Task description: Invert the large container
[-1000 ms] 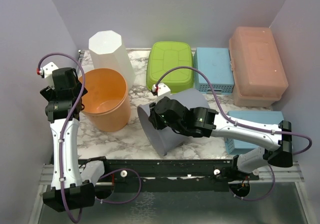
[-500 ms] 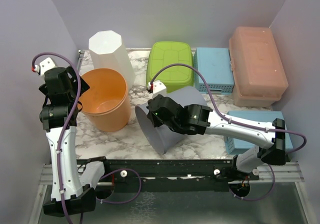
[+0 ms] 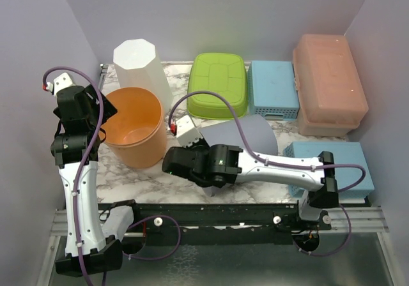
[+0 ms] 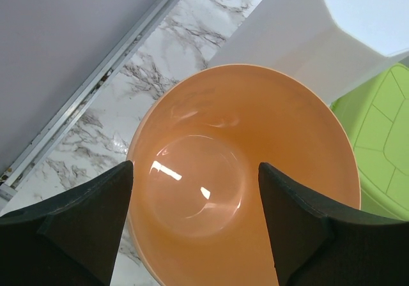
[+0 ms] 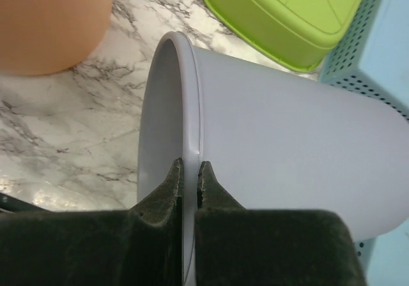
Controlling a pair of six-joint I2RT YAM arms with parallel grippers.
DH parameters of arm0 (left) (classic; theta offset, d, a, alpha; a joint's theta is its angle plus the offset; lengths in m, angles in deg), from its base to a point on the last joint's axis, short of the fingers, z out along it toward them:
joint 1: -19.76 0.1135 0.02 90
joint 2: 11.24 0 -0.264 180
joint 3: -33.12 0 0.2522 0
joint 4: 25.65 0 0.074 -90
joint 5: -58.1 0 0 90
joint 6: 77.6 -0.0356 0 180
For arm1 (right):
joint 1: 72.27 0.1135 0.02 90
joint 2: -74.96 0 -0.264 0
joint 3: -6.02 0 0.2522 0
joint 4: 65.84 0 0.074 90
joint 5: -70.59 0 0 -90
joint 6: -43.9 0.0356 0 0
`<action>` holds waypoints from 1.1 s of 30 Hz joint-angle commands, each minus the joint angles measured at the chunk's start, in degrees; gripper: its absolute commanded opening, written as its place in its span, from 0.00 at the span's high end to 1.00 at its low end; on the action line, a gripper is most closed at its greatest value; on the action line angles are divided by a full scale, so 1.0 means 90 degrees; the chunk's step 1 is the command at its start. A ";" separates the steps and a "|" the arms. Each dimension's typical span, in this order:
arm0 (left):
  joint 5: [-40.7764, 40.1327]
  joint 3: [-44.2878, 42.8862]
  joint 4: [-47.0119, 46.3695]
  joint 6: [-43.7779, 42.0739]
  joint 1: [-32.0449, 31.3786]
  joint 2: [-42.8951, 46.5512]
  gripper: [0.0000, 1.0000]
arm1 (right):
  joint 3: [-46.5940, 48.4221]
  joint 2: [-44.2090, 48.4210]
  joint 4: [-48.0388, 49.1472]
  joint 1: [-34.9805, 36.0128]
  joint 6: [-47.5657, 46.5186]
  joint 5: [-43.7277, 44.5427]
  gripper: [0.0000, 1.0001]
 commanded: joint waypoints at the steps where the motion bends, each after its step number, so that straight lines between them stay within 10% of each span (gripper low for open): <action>1: 0.0183 0.0079 -0.0101 0.0029 0.0034 0.0102 0.20 | 0.0276 -0.0784 -0.1570 0.0338 0.0574 0.0784 0.99; 33: -0.0576 0.0078 0.0041 0.0290 0.0028 0.0003 0.19 | -0.0246 -0.0846 0.1034 0.1537 -0.1095 -0.0078 0.99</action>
